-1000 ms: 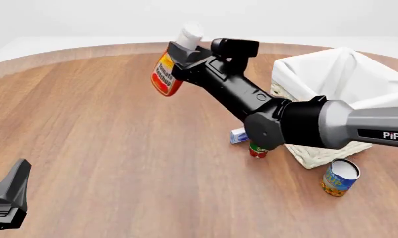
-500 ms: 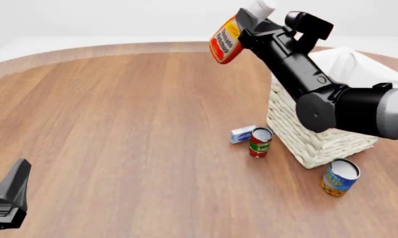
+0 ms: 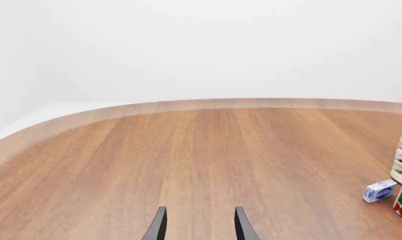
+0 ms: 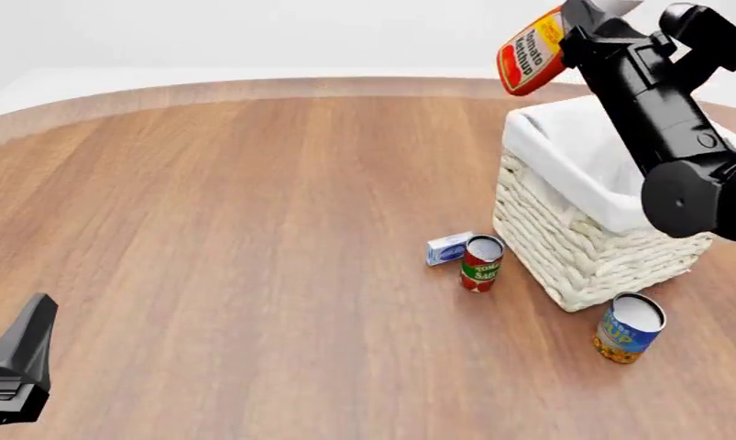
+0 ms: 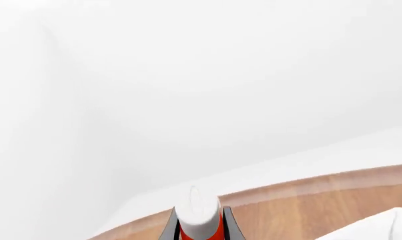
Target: Pick up the ketchup, and put it in the basket.
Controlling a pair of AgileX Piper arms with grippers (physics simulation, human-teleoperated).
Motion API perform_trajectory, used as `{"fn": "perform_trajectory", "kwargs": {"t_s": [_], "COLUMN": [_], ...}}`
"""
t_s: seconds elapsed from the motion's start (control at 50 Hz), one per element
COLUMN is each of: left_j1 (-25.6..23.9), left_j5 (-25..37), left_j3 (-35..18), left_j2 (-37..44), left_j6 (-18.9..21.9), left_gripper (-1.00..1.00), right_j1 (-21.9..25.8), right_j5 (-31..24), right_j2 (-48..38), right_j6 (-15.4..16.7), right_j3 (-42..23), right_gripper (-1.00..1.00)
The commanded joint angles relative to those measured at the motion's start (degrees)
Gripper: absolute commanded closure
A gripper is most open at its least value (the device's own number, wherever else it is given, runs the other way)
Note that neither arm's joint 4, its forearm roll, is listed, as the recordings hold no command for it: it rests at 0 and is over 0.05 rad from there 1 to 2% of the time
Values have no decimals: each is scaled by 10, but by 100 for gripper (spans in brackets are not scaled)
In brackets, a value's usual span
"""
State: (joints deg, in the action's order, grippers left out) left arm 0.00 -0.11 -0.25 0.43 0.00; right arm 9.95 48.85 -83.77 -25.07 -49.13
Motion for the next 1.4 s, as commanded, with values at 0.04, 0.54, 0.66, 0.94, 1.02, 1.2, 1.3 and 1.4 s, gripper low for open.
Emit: {"fn": "perform_trajectory", "kwargs": {"t_s": [0.04, 0.54, 0.66, 0.94, 1.02, 1.2, 1.3, 1.4], "left_j1": [0, 0, 0, 0, 0, 0, 0, 0], "left_j5": [0, 0, 0, 0, 0, 0, 0, 0], "left_j3": [0, 0, 0, 0, 0, 0, 0, 0], "left_j2": [0, 0, 0, 0, 0, 0, 0, 0], "left_j6": [0, 0, 0, 0, 0, 0, 0, 0], "left_gripper": [-100, -100, -100, -100, -100, -100, -100, -100], "right_j1": [-60, -157, -168, -175, -174, -166, -171, -177], "right_j5": [-9, -29, -34, -42, -48, -54, -59, -65], "right_j2": [32, 44, 29, -3, -12, -73, -88, -93], "right_j6": [-12, 50, 68, 90, 98, 112, 123, 136], "right_j3": [19, 45, 44, 38, 33, 14, 10, 9], "right_gripper": [100, 100, 100, 100, 100, 100, 100, 100]}}
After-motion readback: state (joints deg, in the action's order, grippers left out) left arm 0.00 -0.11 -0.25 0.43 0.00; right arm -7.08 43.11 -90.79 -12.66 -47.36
